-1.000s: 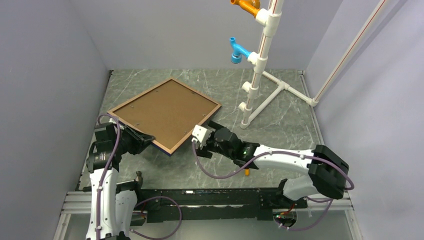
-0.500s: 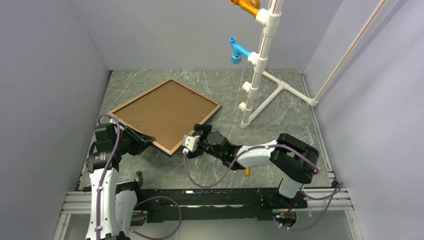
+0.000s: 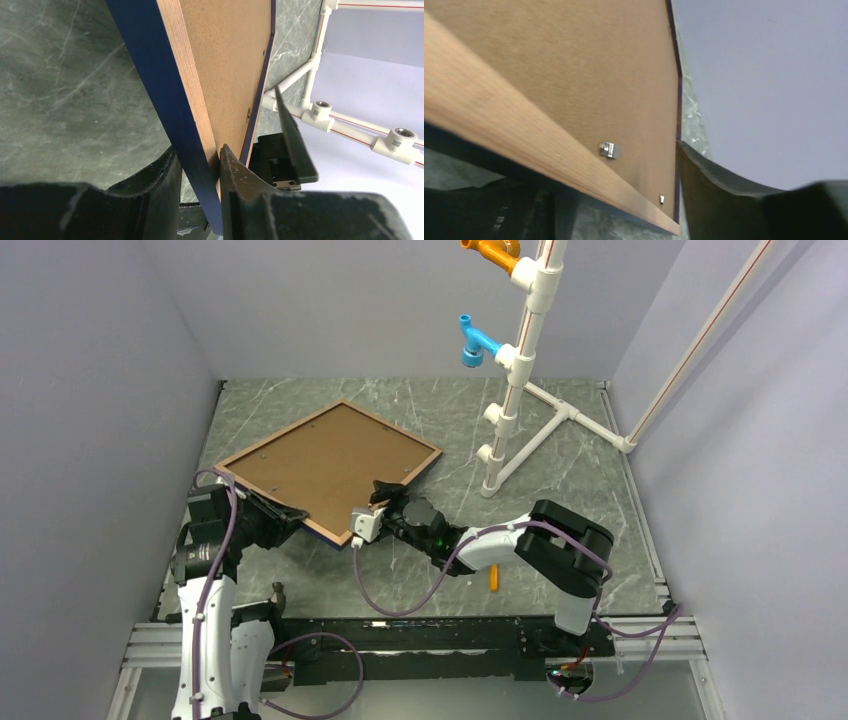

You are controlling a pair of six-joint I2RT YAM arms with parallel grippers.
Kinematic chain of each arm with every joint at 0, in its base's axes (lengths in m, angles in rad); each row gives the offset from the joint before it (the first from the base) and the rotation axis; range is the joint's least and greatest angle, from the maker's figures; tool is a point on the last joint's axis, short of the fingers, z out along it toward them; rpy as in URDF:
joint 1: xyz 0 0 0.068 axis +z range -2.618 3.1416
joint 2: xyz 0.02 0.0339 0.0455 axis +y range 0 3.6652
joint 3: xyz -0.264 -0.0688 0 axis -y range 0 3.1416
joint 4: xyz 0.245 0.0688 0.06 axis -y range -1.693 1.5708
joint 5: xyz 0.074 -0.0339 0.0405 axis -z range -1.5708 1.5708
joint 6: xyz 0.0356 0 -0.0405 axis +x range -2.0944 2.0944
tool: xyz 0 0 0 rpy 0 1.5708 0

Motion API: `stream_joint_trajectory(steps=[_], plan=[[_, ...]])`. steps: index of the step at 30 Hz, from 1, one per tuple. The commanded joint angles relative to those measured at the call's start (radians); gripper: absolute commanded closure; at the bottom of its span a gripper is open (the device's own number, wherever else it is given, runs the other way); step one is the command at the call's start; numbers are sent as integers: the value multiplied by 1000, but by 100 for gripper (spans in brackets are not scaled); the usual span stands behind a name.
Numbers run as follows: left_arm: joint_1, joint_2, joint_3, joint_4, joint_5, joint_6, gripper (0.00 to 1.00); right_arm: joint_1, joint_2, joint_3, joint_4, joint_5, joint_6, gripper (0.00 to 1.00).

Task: Take the photo out of the frame

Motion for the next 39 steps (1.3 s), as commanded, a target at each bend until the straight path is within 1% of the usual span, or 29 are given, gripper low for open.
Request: stream_joint_trajectory(steps=[1, 4, 5, 8, 9, 10, 12, 14, 15, 16, 17, 18, 19, 22, 27, 29, 30, 32, 35, 39], plan=[[-3, -11, 83, 10, -37, 55, 100, -4, -8, 52, 24, -42, 10, 43], [-3, -7, 107, 10, -29, 51, 100, -4, -22, 50, -5, -67, 15, 57], [-3, -6, 112, 17, -19, 51, 97, -4, -25, 49, -5, -67, 15, 59], [-2, -14, 118, 34, 0, 46, 81, -4, -29, 52, -8, -66, 30, 67], [-2, -18, 119, 38, 6, 44, 74, -3, -31, 56, -14, -65, 37, 70], [-2, -23, 125, 41, 10, 44, 62, -4, -34, 58, -16, -67, 44, 72], [-3, -37, 144, 40, 5, 54, 46, -3, -47, 66, -27, -75, 63, 76], [-3, -49, 191, 18, -26, 81, 22, -3, -61, 81, -57, -83, 85, 80], [-3, -53, 226, 3, -49, 100, 13, -5, -70, 88, -72, -87, 99, 83], [-2, -55, 265, -17, -75, 120, 5, -4, -78, 100, -91, -93, 112, 86], [-2, -59, 302, -40, -106, 140, 1, -5, -86, 110, -115, -98, 127, 91], [-2, -64, 342, -60, -144, 157, 1, -7, -93, 122, -137, -107, 144, 97], [-2, -68, 377, -80, -171, 170, 0, -11, -101, 132, -156, -118, 160, 100], [-2, -88, 474, -114, -254, 199, 1, -21, -124, 157, -204, -132, 216, 100], [-2, -95, 599, -174, -350, 246, 0, -33, -221, 157, -200, -127, 369, 100], [-2, -99, 617, -184, -366, 257, 1, -45, -254, 184, -238, -133, 461, 100], [-2, -102, 619, -186, -370, 260, 1, -53, -266, 207, -273, -169, 496, 100], [-3, -105, 618, -190, -368, 261, 1, -69, -276, 252, -303, -194, 563, 100], [-3, -113, 613, -190, -364, 259, 1, -98, -261, 356, -411, -225, 700, 100], [-4, -115, 620, -204, -382, 269, 1, -150, -234, 440, -450, -290, 859, 100]])
